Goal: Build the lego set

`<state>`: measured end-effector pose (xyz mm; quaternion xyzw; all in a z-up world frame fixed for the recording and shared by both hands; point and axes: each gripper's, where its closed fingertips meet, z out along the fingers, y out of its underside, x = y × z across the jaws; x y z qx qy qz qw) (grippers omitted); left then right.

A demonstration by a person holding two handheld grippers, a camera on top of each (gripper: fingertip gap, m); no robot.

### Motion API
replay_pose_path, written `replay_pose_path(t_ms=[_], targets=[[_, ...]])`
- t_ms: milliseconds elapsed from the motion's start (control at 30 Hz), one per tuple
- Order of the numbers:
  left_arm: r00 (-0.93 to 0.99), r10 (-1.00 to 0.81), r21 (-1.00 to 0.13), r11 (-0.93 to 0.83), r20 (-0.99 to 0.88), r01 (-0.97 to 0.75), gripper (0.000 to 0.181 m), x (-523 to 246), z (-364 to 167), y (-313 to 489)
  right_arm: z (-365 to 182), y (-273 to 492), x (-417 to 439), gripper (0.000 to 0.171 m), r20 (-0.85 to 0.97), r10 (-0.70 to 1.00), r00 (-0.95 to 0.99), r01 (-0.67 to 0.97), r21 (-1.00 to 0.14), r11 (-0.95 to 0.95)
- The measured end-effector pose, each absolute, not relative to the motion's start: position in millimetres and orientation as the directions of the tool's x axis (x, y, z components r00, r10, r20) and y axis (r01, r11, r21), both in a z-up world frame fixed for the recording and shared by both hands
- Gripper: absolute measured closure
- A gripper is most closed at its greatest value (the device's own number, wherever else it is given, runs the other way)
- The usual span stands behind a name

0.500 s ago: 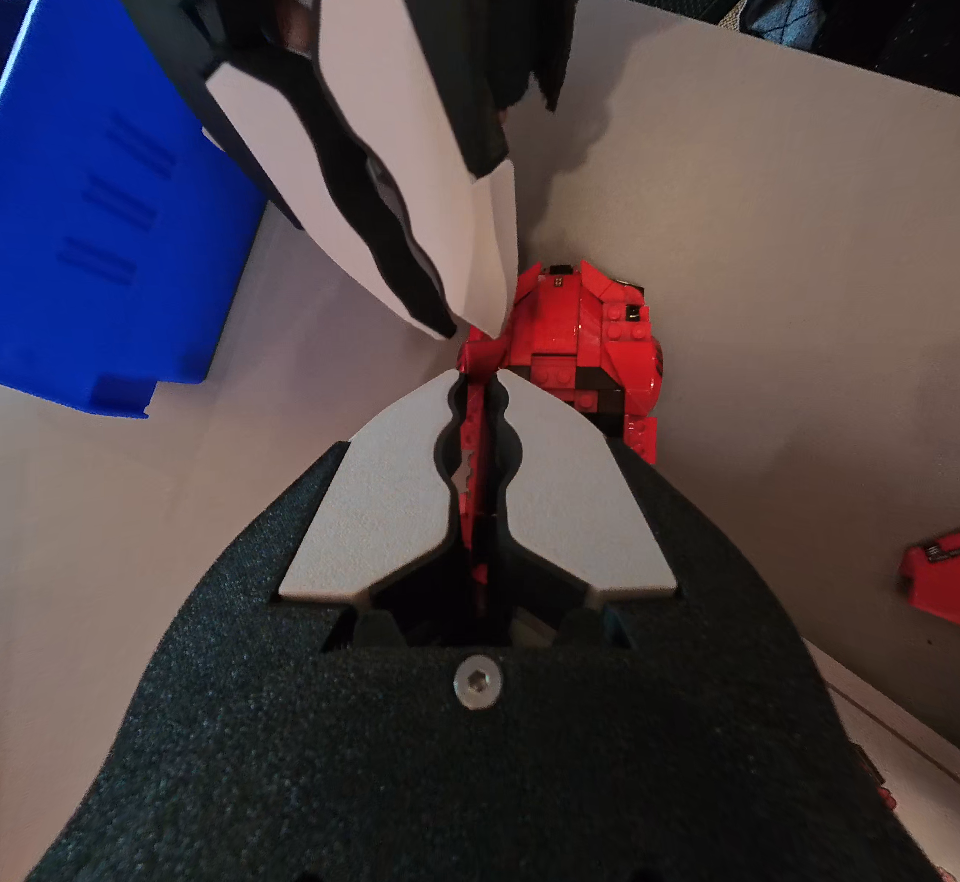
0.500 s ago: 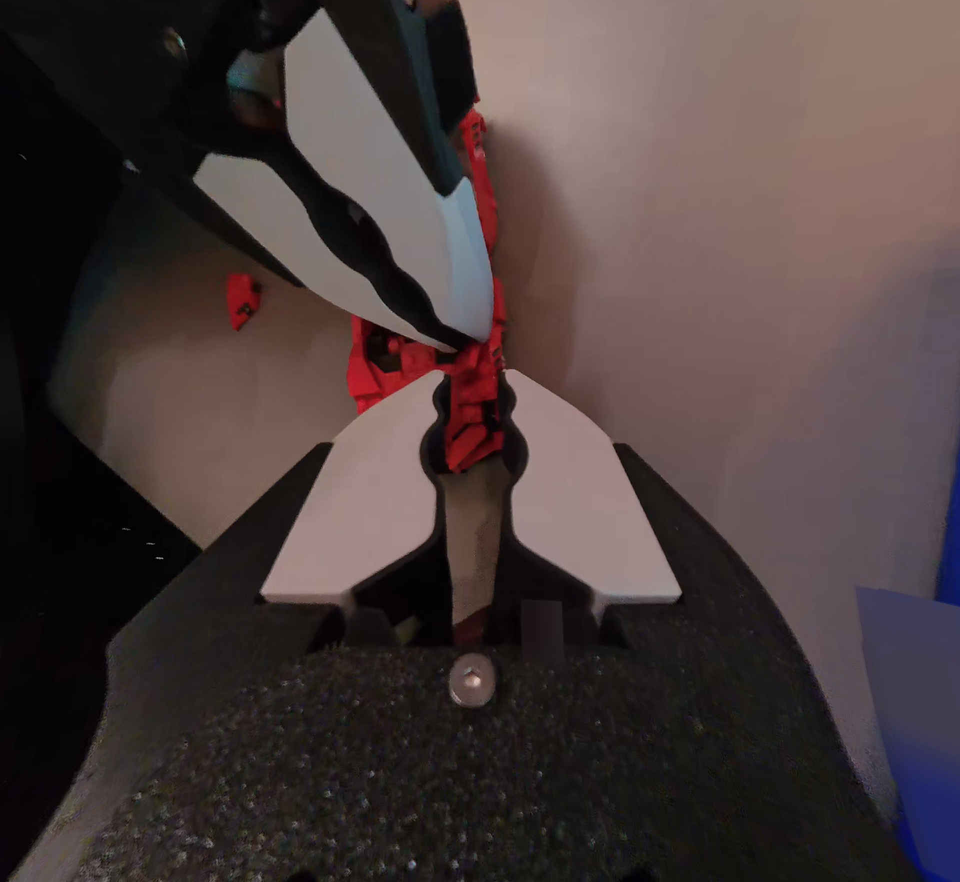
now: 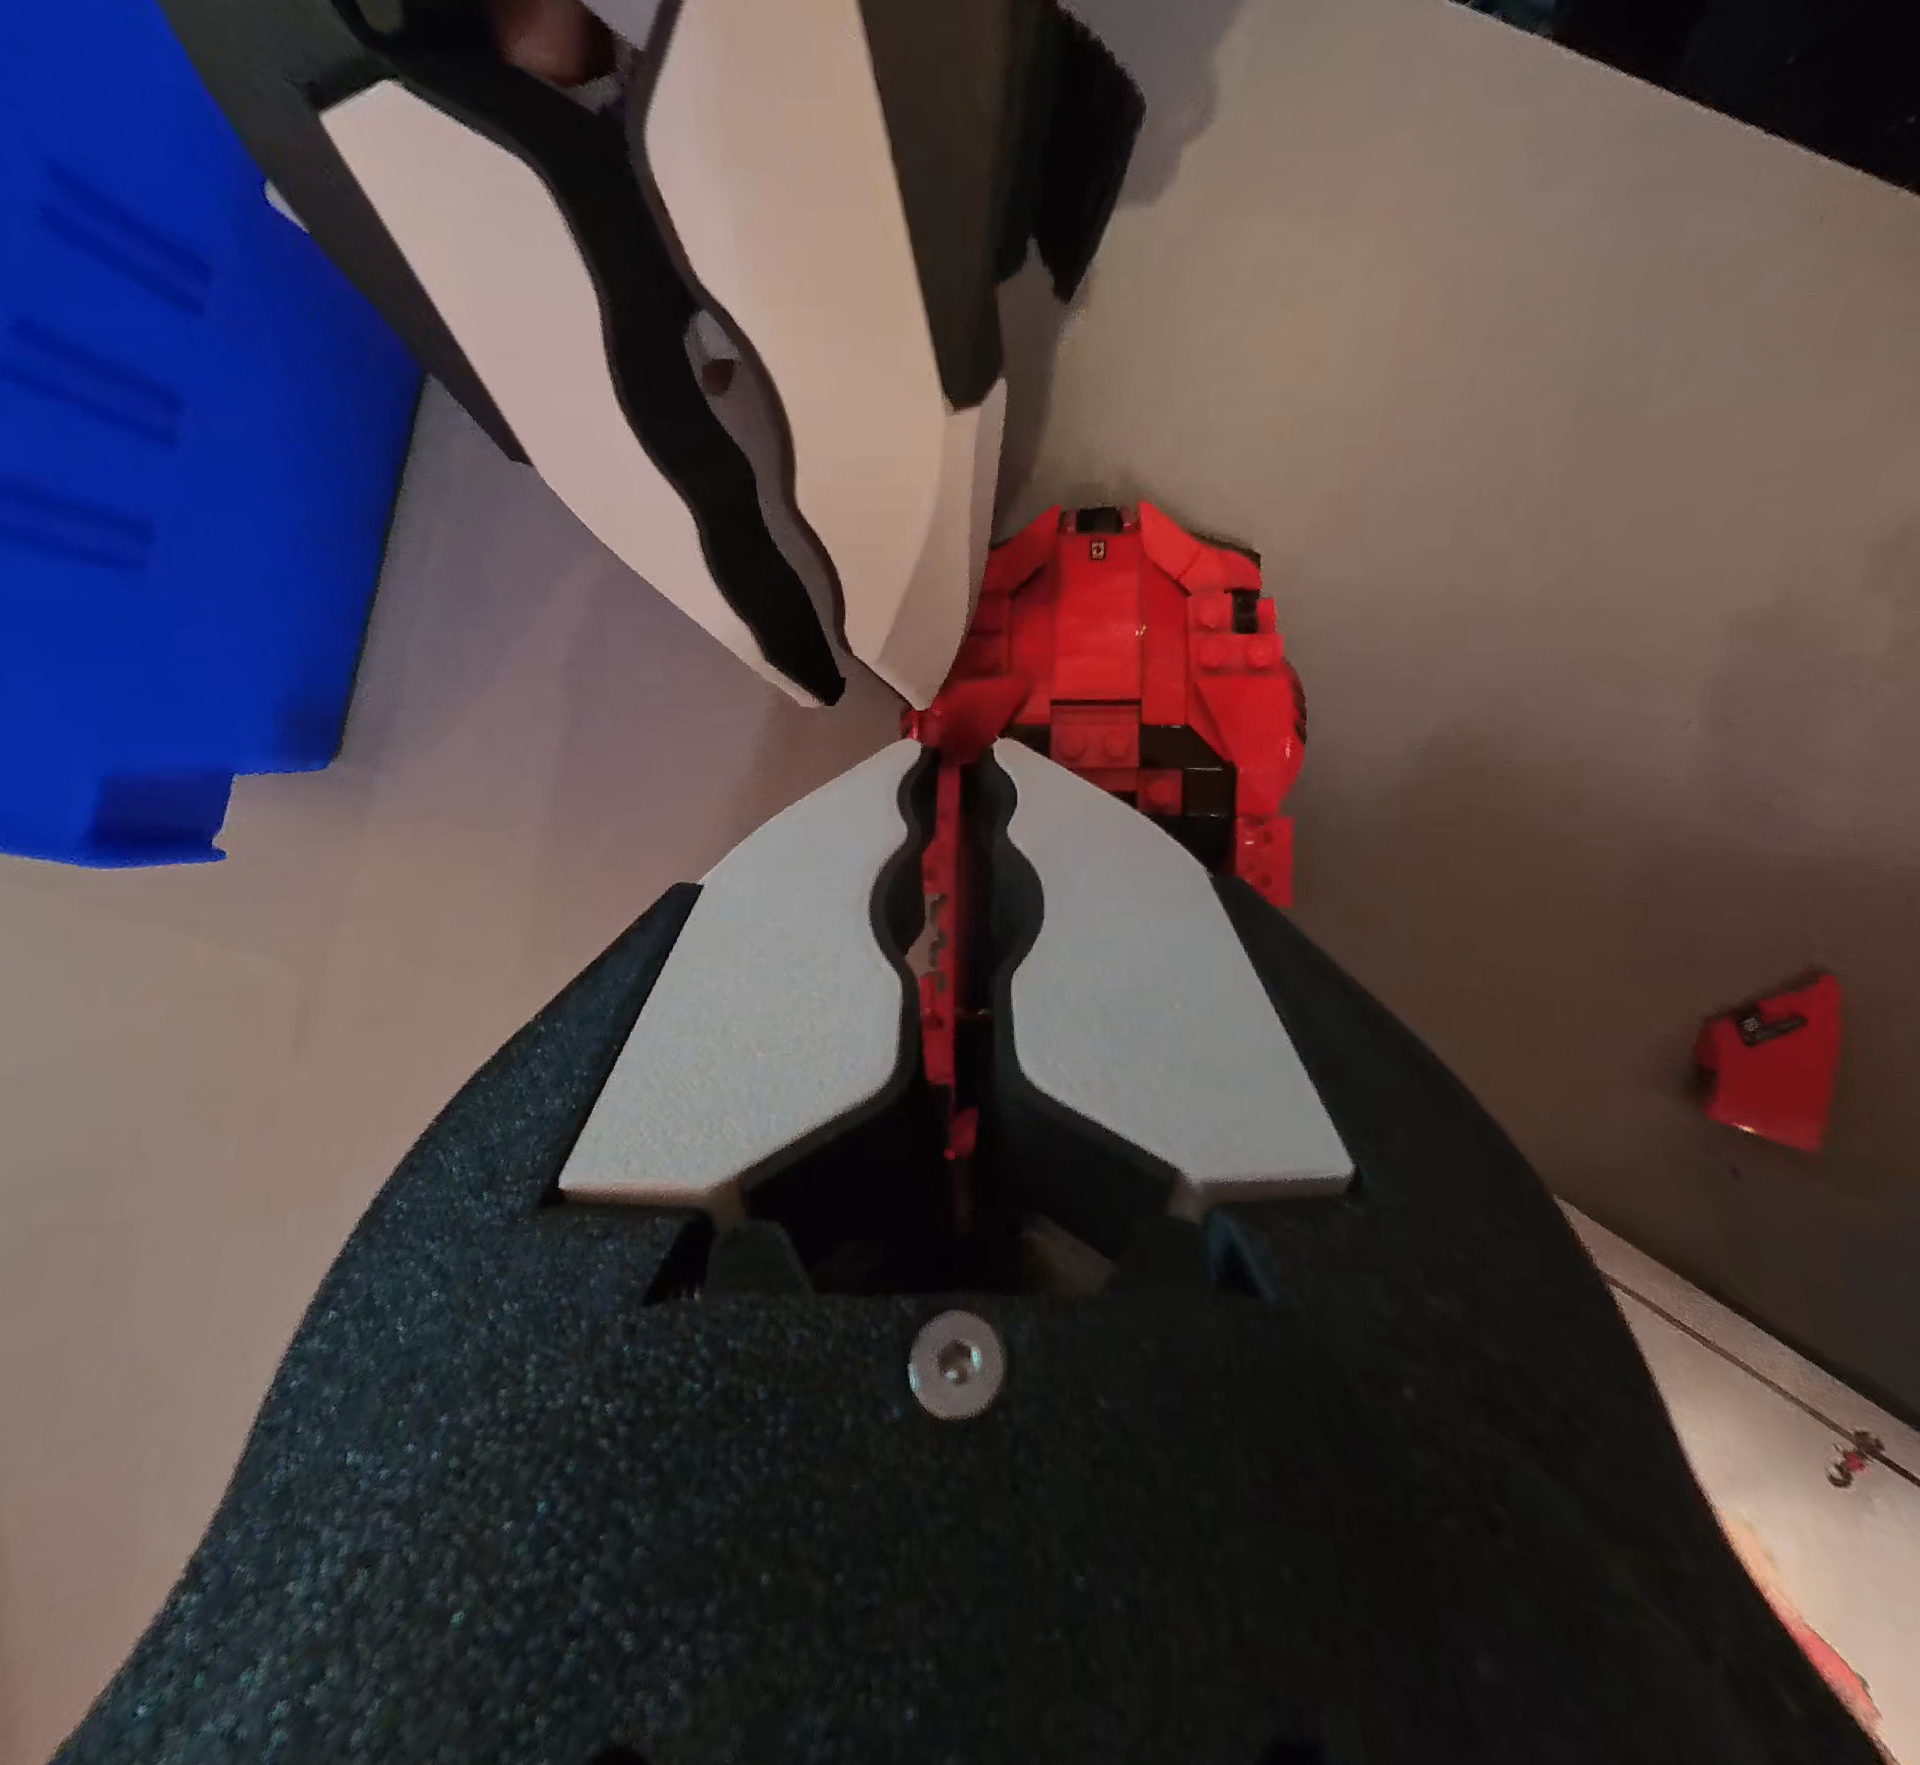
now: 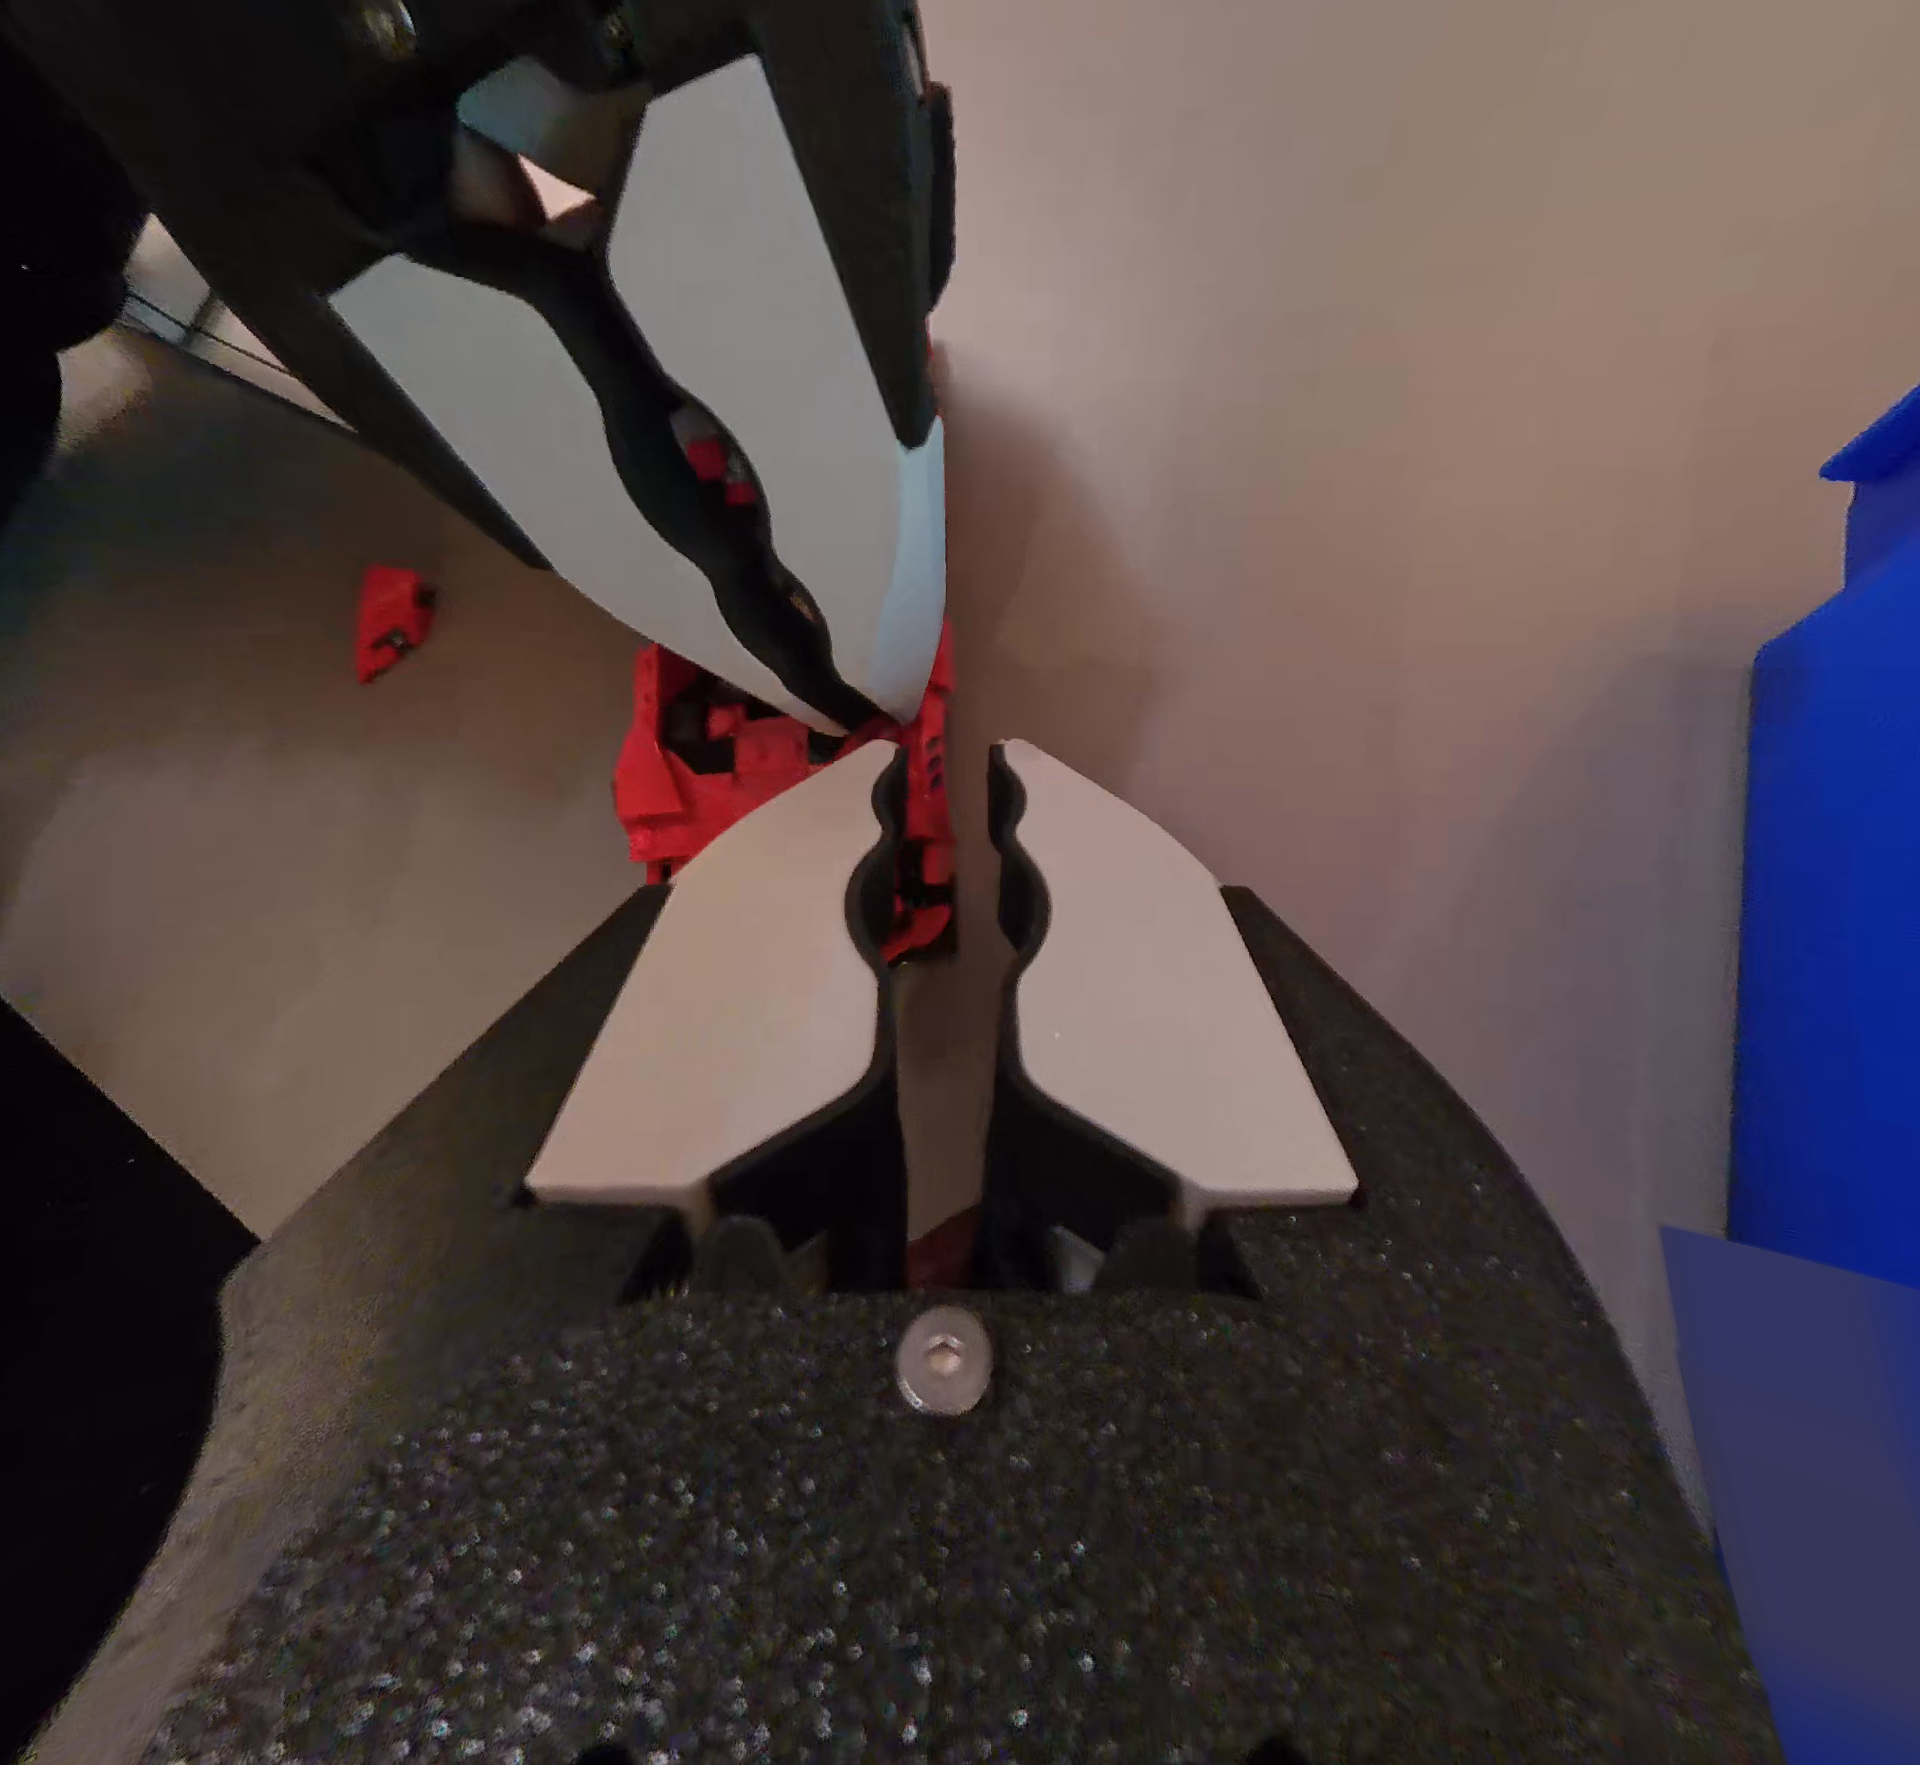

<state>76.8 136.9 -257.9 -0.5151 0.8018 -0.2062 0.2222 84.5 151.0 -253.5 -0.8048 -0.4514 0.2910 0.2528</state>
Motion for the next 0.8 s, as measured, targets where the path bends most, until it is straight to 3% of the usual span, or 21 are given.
replay_pose_path(t_ms=[167,300,800], targets=[[-0.378,-0.917,-0.525,0.386,-0.128,-0.759,0.174,77,-258,139,-249,154,86,0.157,-0.222,0.876,0.428,0.562,-0.694,-0.450],[-0.367,-0.923,-0.519,0.372,-0.118,-0.769,0.174,76,-259,140,-254,147,85,0.141,-0.235,0.881,0.410,0.587,-0.671,-0.452],[-0.350,-0.920,-0.556,0.387,-0.177,-0.736,0.163,71,-249,135,-254,149,90,0.143,-0.203,0.912,0.357,0.627,-0.672,-0.395]])
